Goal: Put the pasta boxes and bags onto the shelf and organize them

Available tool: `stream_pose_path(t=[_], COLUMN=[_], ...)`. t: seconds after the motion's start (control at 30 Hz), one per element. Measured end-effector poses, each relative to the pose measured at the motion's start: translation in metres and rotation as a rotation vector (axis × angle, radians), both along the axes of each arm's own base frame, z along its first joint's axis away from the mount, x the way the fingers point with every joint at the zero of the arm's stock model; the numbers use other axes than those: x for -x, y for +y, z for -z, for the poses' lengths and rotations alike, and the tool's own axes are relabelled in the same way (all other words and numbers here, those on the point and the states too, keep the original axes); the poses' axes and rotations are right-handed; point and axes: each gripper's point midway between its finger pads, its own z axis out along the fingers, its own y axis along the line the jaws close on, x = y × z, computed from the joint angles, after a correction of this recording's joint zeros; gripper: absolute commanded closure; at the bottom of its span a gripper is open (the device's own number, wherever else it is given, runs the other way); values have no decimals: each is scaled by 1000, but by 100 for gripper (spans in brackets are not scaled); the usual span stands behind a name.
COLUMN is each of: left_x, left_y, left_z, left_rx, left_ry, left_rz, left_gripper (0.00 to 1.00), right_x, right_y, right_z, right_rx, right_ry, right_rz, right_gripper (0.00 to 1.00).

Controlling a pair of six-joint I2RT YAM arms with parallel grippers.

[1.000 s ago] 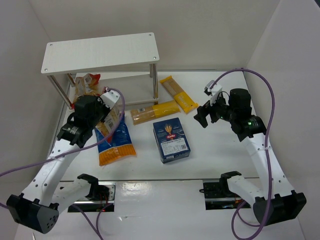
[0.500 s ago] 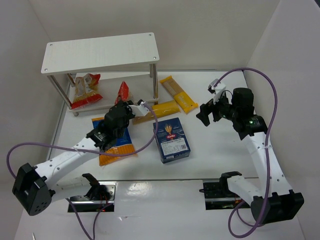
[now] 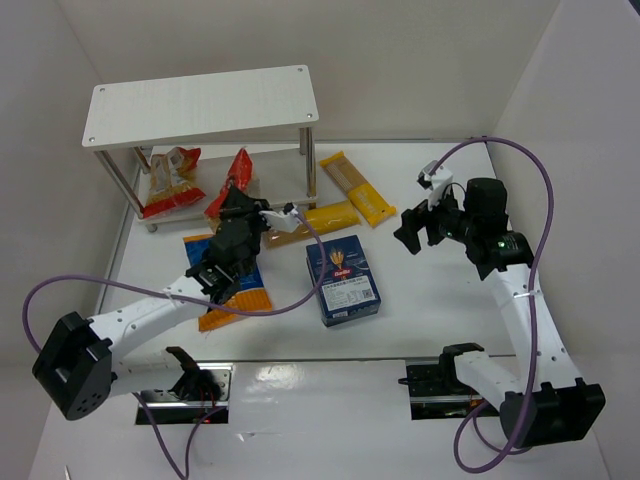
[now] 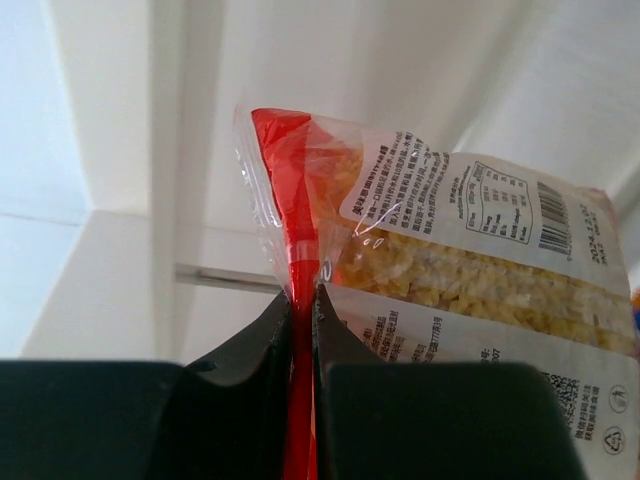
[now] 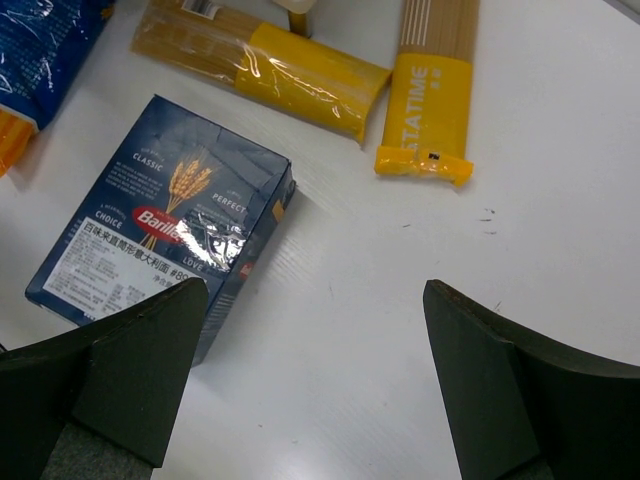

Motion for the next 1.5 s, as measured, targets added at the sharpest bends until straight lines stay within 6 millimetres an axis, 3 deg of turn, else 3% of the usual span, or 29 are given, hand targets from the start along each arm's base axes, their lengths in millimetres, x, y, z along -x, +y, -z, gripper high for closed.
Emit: stream_pose_path(t=[0.27,0.63,1.0,1.5], left_x=[-14,-44,-66,-106], left_y=[17,24,28,53], left_z=[-14,10,21,33], left_rx=[-70,-176,-201,-216], left_ry=[-66,-38,-55,-125], left_rz=[-42,-31,13,-39], left_gripper=[100,100,100,100], right_x=[-2,-12,-20,-21], right_y=[-5,-22,-37,-45], right_z=[1,11,21,22], right_rx=[0,2,-7,-22], right_ry=[5,41,79,86], right_rz=[17,76,118,136], right_gripper=[4,4,4,4])
